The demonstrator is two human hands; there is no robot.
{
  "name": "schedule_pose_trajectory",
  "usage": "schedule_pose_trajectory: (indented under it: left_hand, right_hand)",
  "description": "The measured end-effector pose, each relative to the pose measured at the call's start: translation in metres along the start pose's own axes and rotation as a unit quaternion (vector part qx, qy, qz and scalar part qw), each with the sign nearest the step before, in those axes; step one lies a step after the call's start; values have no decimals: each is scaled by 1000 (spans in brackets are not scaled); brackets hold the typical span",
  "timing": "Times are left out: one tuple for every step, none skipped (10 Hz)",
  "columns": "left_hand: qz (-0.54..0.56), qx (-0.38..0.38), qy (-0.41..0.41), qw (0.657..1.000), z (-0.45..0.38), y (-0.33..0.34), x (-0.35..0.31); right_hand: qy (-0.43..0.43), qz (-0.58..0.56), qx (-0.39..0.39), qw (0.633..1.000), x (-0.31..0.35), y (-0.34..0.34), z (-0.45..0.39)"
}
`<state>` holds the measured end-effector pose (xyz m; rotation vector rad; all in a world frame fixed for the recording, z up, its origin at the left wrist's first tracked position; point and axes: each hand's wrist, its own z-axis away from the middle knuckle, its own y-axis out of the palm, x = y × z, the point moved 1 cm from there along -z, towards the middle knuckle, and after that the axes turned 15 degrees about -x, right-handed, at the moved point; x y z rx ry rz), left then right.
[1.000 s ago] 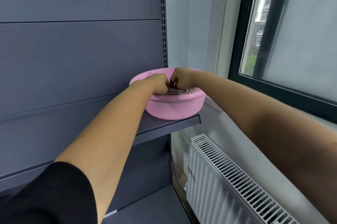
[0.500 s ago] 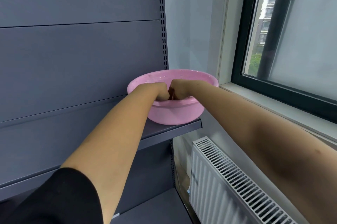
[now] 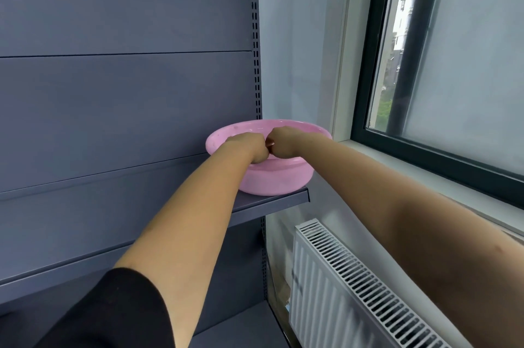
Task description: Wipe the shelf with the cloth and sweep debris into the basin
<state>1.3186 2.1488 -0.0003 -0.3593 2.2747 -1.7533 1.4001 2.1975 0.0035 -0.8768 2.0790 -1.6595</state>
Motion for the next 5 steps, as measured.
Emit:
schedule_pose_trajectory:
  left_hand:
    - [4,-15,1,1000,10,-4,-2]
    - [8,-20,3,1000,18,-9,-3]
    - [6,-27,1,1000,27,-16,-3]
    - [1,-55,12,998,39,-20,-5]
    - [7,-73,5,997,57,-23,-14]
  right_hand:
    - [-2,10,-7,1000,0,-7,12]
    - [-3,19,-14,1000,-2,-14,22]
    - [-11,38,-24,999,-1,-23,35]
    - [-30,42,-40,998,-1,-23,46]
    - [-34,41,-45,998,-2,-24,62]
